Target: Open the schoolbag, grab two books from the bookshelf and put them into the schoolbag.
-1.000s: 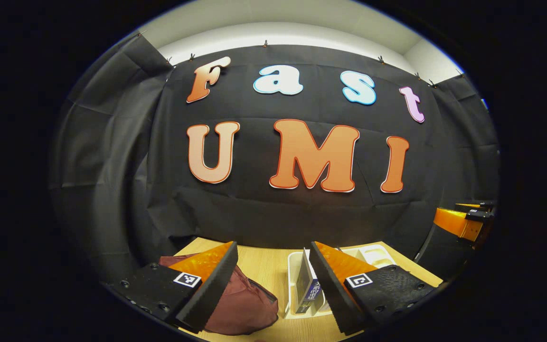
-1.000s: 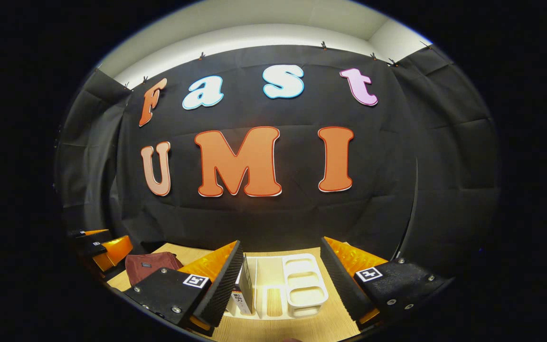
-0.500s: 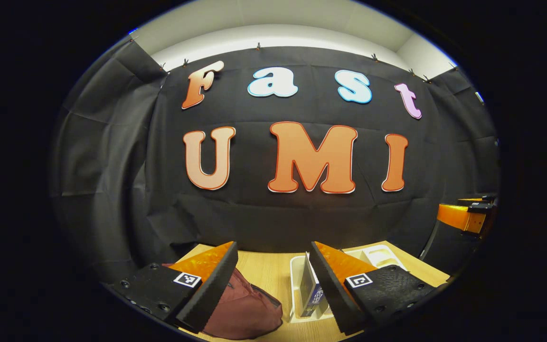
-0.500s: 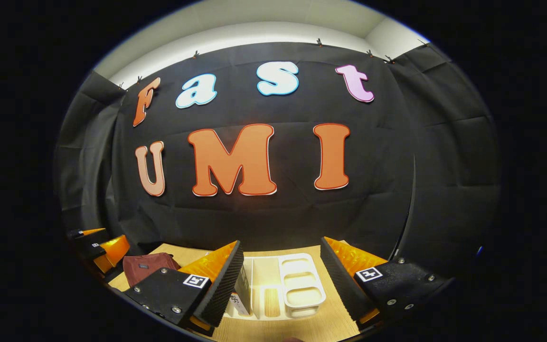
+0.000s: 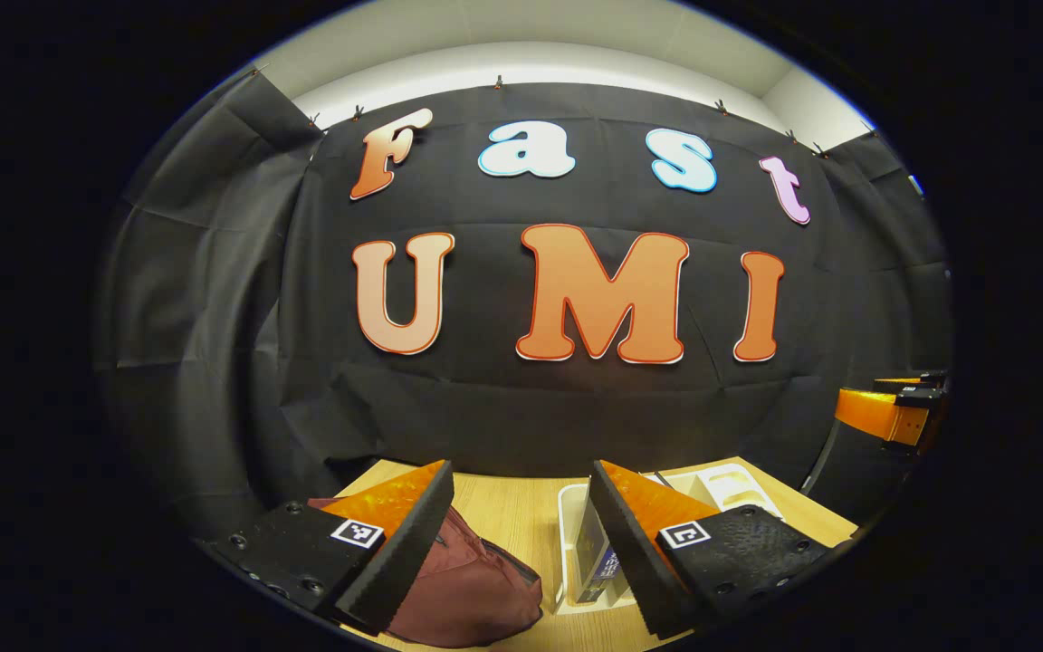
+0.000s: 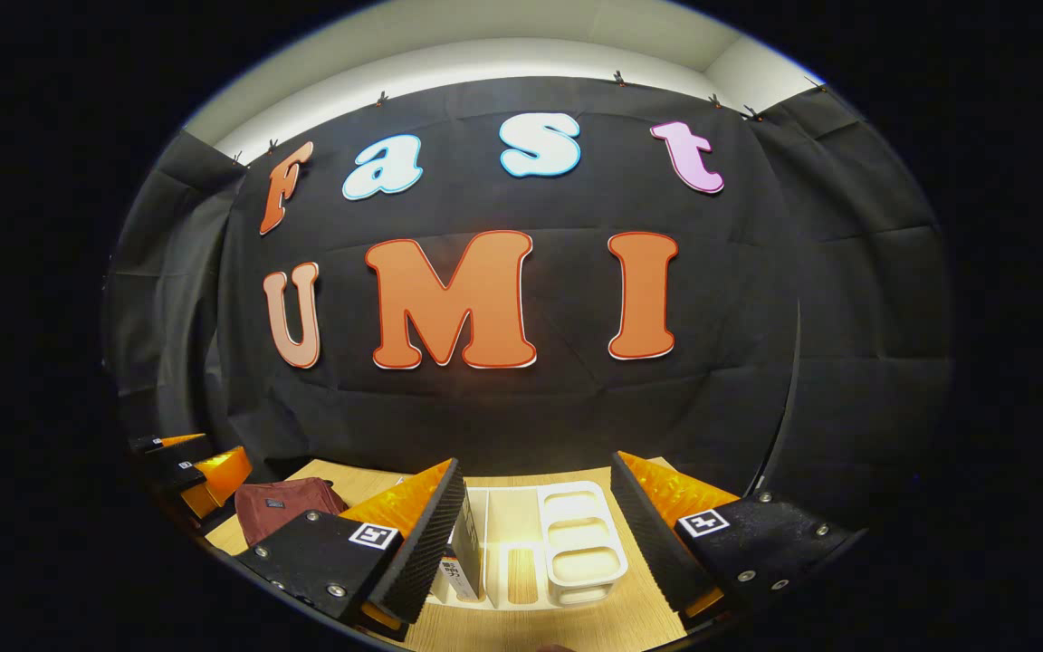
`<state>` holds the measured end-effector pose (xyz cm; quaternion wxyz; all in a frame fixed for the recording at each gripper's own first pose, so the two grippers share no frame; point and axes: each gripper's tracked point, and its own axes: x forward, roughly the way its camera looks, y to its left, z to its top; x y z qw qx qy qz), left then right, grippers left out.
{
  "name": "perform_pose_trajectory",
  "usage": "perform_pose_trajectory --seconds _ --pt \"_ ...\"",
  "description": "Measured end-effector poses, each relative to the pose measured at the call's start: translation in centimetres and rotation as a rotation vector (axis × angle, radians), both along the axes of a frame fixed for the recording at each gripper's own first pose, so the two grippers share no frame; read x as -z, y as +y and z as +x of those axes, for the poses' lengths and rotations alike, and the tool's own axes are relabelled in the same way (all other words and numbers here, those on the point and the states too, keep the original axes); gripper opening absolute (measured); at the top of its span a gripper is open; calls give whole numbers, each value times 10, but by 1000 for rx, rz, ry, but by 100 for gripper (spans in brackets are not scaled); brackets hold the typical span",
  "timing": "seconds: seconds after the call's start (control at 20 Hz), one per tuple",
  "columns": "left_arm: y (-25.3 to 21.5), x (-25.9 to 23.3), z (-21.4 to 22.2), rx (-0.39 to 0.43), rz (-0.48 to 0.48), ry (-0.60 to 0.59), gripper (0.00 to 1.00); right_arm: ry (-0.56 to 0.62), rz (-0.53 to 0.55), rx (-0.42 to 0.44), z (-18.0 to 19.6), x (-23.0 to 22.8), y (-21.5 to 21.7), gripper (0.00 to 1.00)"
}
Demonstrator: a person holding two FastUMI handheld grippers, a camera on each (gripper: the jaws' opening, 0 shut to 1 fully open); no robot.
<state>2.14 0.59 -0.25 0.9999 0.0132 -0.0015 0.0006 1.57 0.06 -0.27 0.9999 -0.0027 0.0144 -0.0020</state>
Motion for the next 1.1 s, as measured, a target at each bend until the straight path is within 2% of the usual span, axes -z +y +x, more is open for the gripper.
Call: perform_pose_trajectory --seconds 1.1 --pt "9 15 -4 -9 -19 40 95 29 -3 28 -7 12 -12 96"
